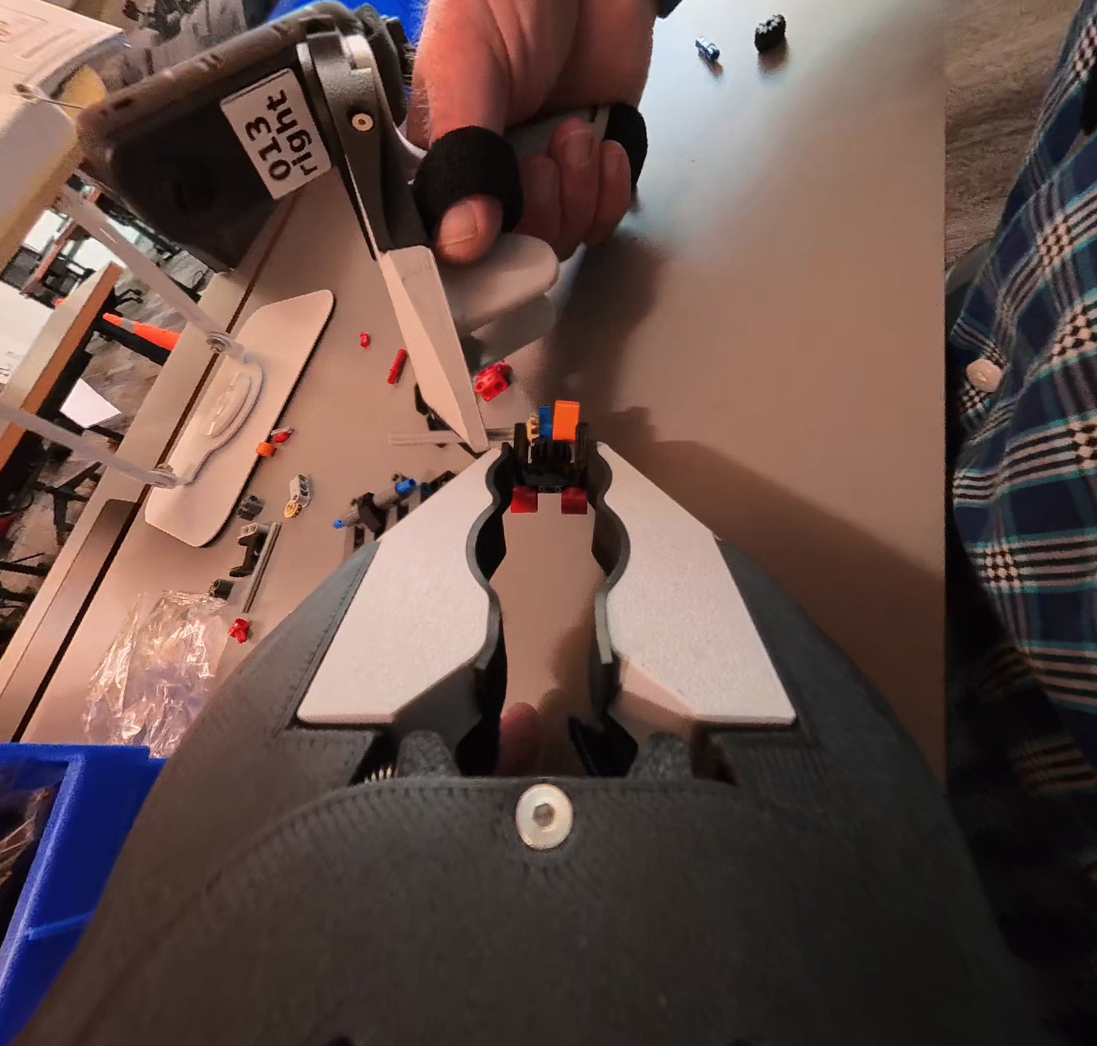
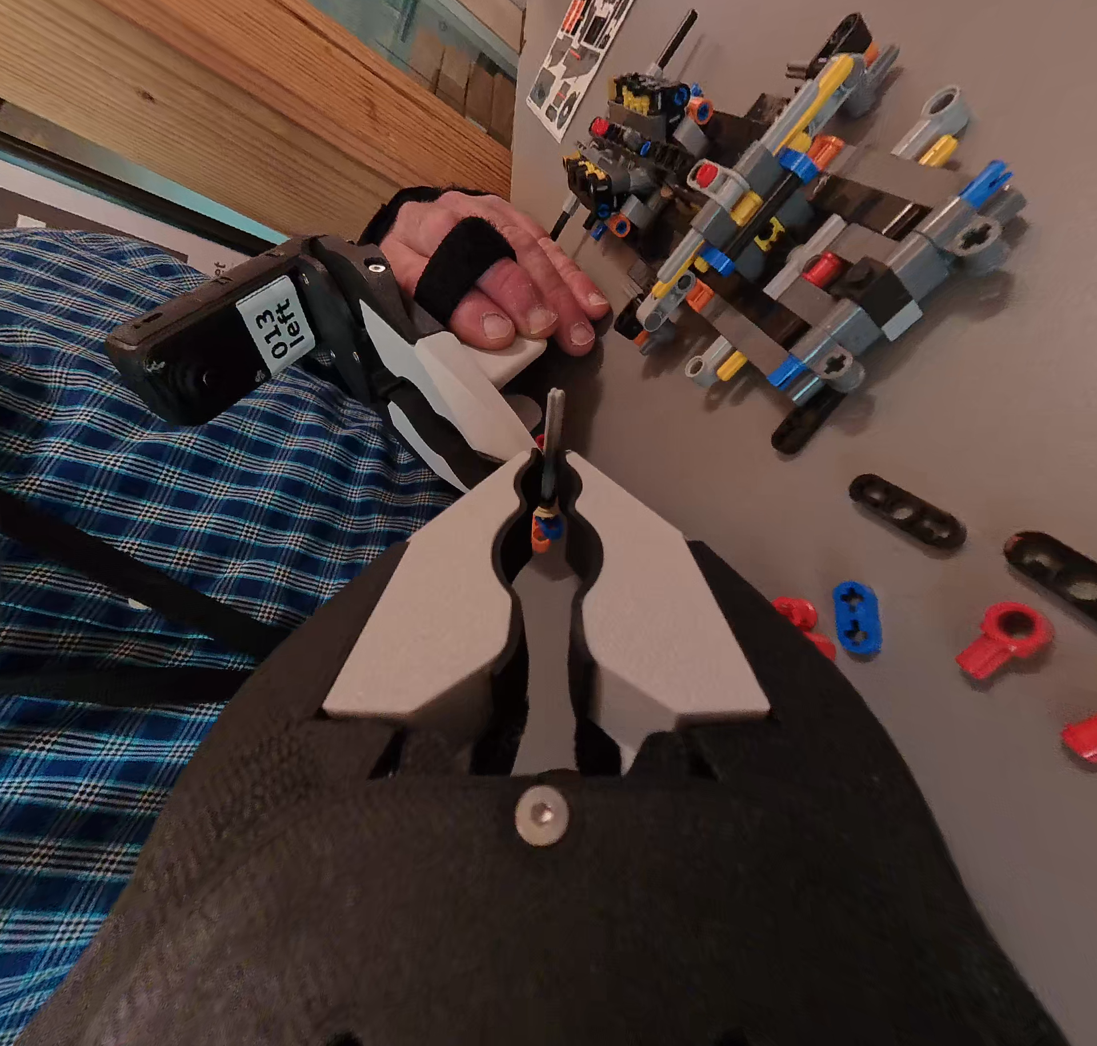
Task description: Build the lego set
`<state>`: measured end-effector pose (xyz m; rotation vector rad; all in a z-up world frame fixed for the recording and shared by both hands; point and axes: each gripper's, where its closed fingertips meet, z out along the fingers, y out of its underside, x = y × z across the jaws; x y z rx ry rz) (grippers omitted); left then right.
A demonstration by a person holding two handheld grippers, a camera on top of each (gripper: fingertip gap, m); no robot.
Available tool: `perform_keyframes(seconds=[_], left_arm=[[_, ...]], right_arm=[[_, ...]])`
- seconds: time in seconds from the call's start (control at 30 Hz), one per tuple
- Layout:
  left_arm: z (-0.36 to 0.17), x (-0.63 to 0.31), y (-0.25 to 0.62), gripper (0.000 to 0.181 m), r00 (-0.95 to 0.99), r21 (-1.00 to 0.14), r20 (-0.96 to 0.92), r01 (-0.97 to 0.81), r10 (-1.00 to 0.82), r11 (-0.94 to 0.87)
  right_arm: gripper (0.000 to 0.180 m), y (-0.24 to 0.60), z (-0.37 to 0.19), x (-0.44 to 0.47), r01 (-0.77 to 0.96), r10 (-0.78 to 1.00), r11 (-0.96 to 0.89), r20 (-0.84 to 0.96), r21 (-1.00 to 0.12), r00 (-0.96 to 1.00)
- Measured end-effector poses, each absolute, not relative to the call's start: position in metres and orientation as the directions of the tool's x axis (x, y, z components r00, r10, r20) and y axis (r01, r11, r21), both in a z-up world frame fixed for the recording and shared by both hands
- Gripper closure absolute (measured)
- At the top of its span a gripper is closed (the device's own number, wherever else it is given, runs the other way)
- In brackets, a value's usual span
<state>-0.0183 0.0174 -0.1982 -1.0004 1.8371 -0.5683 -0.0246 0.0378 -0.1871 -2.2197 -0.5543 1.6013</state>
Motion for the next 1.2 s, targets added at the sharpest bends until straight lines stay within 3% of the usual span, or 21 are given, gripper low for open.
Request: perform_keyframes(seconds=[0.5,0.77,1.2], left_arm=[[-0.186,-0.015,0.034,0.158,-0.154,-0.743,-0.518,-0.405,-0.841,0.532],[-0.198,-0.016,0.035,0.158,-0.190,-0.679,-0.559,-0.454,-0.807,0.577],[-0.215,-0.014,0.034,0.158,-0.211,-0.611,-0.599,-0.502,-0.772,0.612]], right_arm=[[0.179,0.055,-0.176,-0.021,0.012,0.489,-0.849,-0.776,-0.529,0.399],[0.180,0.055,-0.189,-0.021,0.047,0.477,-0.856,-0.751,-0.514,0.456],[0.179,0.054,-0.207,-0.019,-0.055,0.380,-0.886,-0.788,-0.461,0.484]])
